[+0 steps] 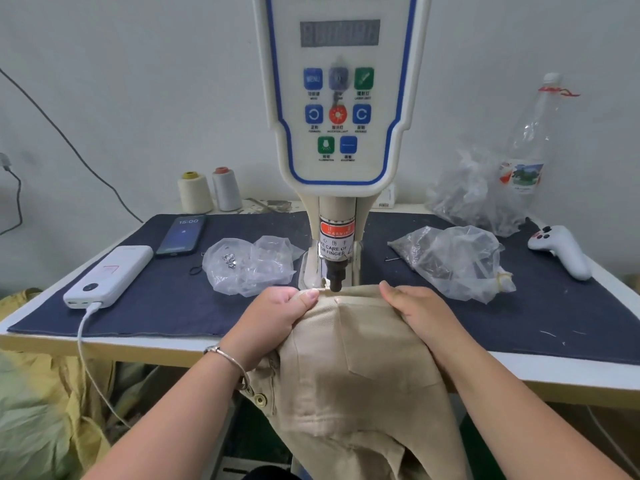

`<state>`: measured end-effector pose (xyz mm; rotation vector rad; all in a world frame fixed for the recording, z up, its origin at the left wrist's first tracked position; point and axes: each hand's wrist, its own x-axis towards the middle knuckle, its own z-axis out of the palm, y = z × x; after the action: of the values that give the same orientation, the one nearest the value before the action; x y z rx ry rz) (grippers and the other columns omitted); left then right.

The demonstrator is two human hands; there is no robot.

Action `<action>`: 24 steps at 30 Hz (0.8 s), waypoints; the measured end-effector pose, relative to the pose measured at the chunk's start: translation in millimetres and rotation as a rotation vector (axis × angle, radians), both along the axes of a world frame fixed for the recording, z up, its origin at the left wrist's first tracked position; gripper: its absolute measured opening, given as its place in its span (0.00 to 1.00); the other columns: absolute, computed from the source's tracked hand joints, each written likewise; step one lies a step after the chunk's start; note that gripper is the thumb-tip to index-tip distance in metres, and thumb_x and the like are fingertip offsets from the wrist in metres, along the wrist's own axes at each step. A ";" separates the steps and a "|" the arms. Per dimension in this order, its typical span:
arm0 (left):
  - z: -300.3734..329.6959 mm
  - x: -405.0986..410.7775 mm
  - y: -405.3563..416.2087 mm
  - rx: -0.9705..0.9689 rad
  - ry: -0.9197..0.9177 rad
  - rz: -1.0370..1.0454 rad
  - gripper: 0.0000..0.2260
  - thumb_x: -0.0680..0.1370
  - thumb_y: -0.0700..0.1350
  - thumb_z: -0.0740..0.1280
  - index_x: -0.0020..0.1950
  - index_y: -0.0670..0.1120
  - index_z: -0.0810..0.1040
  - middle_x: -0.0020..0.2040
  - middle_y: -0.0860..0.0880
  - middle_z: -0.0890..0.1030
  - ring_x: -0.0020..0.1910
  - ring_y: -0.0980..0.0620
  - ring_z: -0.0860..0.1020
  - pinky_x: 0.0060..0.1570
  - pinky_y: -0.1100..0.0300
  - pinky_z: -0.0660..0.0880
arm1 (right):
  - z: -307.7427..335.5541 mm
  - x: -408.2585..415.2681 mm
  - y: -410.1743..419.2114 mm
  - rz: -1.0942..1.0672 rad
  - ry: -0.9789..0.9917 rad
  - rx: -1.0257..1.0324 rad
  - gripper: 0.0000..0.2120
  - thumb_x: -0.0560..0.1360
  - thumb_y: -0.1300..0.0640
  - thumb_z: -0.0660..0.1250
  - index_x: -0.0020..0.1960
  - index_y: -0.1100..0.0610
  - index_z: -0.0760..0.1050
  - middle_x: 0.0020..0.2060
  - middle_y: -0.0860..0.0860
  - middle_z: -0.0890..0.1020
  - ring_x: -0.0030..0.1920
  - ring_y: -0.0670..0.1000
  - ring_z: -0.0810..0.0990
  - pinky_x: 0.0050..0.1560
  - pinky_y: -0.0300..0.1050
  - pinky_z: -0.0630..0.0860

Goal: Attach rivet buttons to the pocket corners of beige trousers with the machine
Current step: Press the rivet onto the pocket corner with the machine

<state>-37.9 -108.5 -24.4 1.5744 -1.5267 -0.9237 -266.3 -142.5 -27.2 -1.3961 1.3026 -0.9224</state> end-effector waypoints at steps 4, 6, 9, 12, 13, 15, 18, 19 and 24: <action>-10.6 -4.5 -2.7 -0.023 0.068 -0.001 0.22 0.82 0.56 0.64 0.36 0.43 0.65 0.34 0.47 0.64 0.34 0.49 0.61 0.36 0.55 0.59 | -6.3 -1.2 -4.8 0.012 -0.055 0.038 0.28 0.76 0.42 0.66 0.45 0.71 0.72 0.35 0.54 0.75 0.35 0.50 0.74 0.36 0.42 0.69; -11.6 -3.9 -2.1 -0.033 0.113 -0.021 0.26 0.80 0.59 0.64 0.37 0.38 0.64 0.35 0.47 0.64 0.35 0.49 0.61 0.38 0.54 0.59 | -6.1 -1.2 -5.4 0.027 -0.081 0.043 0.29 0.76 0.42 0.66 0.48 0.72 0.73 0.36 0.55 0.76 0.36 0.51 0.75 0.36 0.42 0.70; -10.9 -1.0 0.9 -0.034 0.179 -0.052 0.26 0.76 0.62 0.64 0.38 0.38 0.65 0.35 0.46 0.65 0.35 0.48 0.62 0.38 0.54 0.61 | -6.0 -0.2 -4.0 0.071 -0.154 0.060 0.26 0.76 0.43 0.66 0.48 0.70 0.77 0.39 0.61 0.80 0.38 0.53 0.79 0.39 0.43 0.75; -10.4 0.8 2.7 -0.022 0.200 -0.055 0.27 0.76 0.61 0.63 0.39 0.35 0.66 0.36 0.46 0.65 0.37 0.47 0.62 0.40 0.52 0.60 | -7.6 0.7 -3.9 0.083 -0.174 0.052 0.22 0.77 0.44 0.66 0.48 0.65 0.81 0.45 0.62 0.84 0.40 0.52 0.82 0.38 0.39 0.77; -10.4 0.9 2.5 -0.018 0.196 -0.057 0.28 0.76 0.61 0.63 0.40 0.34 0.66 0.37 0.46 0.66 0.37 0.47 0.63 0.41 0.51 0.61 | -8.1 1.1 -4.6 0.079 -0.171 0.048 0.22 0.77 0.44 0.66 0.48 0.64 0.81 0.45 0.61 0.84 0.40 0.52 0.82 0.38 0.38 0.77; -10.5 1.2 1.3 -0.016 0.195 -0.056 0.29 0.78 0.61 0.64 0.41 0.33 0.67 0.37 0.45 0.67 0.37 0.47 0.64 0.41 0.51 0.61 | -7.7 2.8 -5.9 0.071 -0.182 0.056 0.22 0.77 0.45 0.66 0.47 0.66 0.80 0.41 0.61 0.84 0.38 0.51 0.81 0.37 0.39 0.76; -10.6 0.5 -0.5 -0.004 0.186 -0.058 0.28 0.80 0.60 0.64 0.42 0.33 0.70 0.38 0.45 0.69 0.38 0.47 0.66 0.42 0.52 0.63 | -9.0 3.7 -9.3 0.043 -0.171 0.063 0.24 0.77 0.45 0.67 0.43 0.69 0.77 0.34 0.55 0.79 0.34 0.49 0.77 0.35 0.39 0.73; -10.6 -0.1 -1.0 -0.004 0.173 -0.060 0.27 0.80 0.59 0.64 0.41 0.34 0.69 0.37 0.45 0.69 0.38 0.48 0.66 0.42 0.52 0.63 | -9.7 3.3 -10.0 0.032 -0.149 0.052 0.25 0.76 0.45 0.67 0.43 0.69 0.76 0.34 0.54 0.77 0.33 0.49 0.76 0.34 0.38 0.73; -10.6 -0.5 -2.7 -0.026 0.104 -0.059 0.19 0.83 0.52 0.63 0.35 0.46 0.66 0.34 0.46 0.64 0.34 0.50 0.63 0.39 0.55 0.61 | -10.7 1.2 -9.6 0.030 -0.036 -0.006 0.29 0.76 0.42 0.65 0.45 0.72 0.72 0.34 0.55 0.74 0.34 0.49 0.74 0.33 0.39 0.70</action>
<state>-38.4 -111.3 -35.0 1.4470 -1.5134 -0.9993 -265.1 -152.0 -37.9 -1.3946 1.2498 -0.9278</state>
